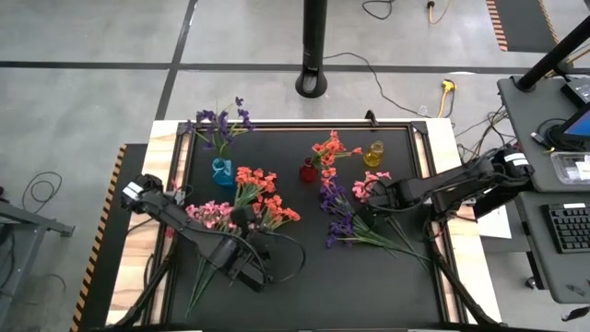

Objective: Sort flowers into vase by color
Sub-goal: Put the top pink flowers into the yellow vase

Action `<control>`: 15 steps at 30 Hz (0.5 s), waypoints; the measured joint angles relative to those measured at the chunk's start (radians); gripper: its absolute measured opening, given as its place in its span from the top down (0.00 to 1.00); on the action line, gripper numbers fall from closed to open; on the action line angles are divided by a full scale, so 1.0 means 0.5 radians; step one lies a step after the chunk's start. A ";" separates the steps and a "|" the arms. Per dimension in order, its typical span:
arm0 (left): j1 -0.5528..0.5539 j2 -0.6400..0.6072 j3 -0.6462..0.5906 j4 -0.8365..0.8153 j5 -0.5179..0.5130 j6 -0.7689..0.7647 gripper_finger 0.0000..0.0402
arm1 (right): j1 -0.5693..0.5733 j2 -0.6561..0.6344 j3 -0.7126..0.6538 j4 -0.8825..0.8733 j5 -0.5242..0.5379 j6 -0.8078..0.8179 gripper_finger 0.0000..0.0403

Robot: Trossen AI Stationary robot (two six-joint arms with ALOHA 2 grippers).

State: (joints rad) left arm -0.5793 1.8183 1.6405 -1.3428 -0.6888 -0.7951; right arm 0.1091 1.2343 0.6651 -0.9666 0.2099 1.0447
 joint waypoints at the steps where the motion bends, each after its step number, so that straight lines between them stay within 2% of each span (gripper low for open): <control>1: -0.002 0.000 0.000 -0.011 -0.002 -0.006 0.20 | -0.007 0.000 -0.018 0.021 -0.014 -0.016 0.39; 6: -0.006 -0.002 0.000 -0.087 0.010 -0.019 0.20 | -0.010 0.000 -0.131 0.196 -0.043 -0.033 0.39; 10: -0.007 -0.006 0.001 -0.236 0.120 -0.020 0.20 | -0.010 -0.003 -0.203 0.307 -0.064 -0.032 0.39; 13: -0.012 -0.009 0.054 -0.444 0.158 -0.112 0.20 | -0.010 -0.006 -0.246 0.363 -0.069 -0.019 0.43; 15: -0.020 -0.028 0.090 -0.460 0.160 -0.116 0.20 | -0.010 -0.005 -0.270 0.406 -0.074 -0.016 0.48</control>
State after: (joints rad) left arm -0.5892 1.8042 1.6856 -1.5730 -0.6090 -0.8529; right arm 0.1040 1.2316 0.5302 -0.7634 0.1729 1.0367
